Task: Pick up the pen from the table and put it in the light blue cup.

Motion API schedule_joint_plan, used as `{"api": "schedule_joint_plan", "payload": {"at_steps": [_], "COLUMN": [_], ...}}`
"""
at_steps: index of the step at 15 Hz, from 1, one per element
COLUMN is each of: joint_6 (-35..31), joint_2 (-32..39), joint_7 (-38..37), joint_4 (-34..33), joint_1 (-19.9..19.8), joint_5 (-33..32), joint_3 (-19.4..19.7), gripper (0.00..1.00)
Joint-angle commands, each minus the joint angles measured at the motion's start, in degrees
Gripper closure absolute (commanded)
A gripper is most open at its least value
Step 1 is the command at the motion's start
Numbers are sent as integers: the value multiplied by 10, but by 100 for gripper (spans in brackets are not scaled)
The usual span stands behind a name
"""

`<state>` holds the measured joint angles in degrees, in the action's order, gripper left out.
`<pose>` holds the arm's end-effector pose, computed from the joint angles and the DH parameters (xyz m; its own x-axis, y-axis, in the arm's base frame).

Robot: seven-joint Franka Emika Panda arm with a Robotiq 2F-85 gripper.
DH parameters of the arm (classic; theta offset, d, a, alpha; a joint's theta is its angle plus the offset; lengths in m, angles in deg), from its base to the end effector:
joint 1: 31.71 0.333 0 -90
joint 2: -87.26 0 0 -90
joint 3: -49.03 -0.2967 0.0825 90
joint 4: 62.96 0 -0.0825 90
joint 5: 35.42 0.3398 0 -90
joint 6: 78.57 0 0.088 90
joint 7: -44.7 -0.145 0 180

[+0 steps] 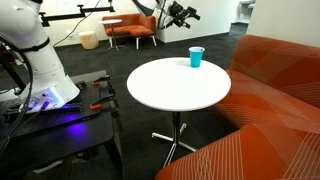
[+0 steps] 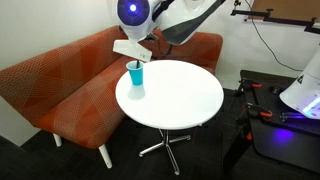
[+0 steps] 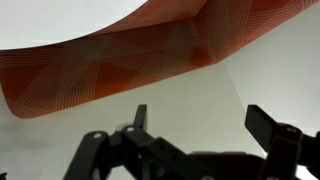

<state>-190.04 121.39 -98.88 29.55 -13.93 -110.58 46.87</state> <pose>0.6447 0.1247 0.2922 -0.1339 -0.5300 0.8373 -0.8874 -0.3120 -0.3394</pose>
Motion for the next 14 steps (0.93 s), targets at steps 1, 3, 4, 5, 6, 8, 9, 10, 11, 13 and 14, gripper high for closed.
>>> {"api": "schedule_joint_plan", "payload": {"at_steps": [1,3,4,5,6,8,9,10,11,13,14], "joint_6": [-27,-43,-65,-80,-33,-56,-61,-61,-61,-61,-61], "joint_2": [-121,-178,-202,-229,-152,-198,-211,-217,-218,-217,-217], "joint_7": [-79,-91,-59,-59,-57,-54,-54,-54,-54,-54,-54], "joint_4": [138,193,194,218,149,180,192,199,201,205,206], "joint_1": [-24,-39,-9,-13,-36,-42,-44,-44,-43,-43,-43], "joint_5": [-14,-19,2,-3,-9,-8,-8,-8,-8,-8,-8], "joint_3": [-15,-17,32,39,-9,4,6,6,5,4,4], "gripper": [0,0,0,0,0,0,0,0,0,0,0]}}
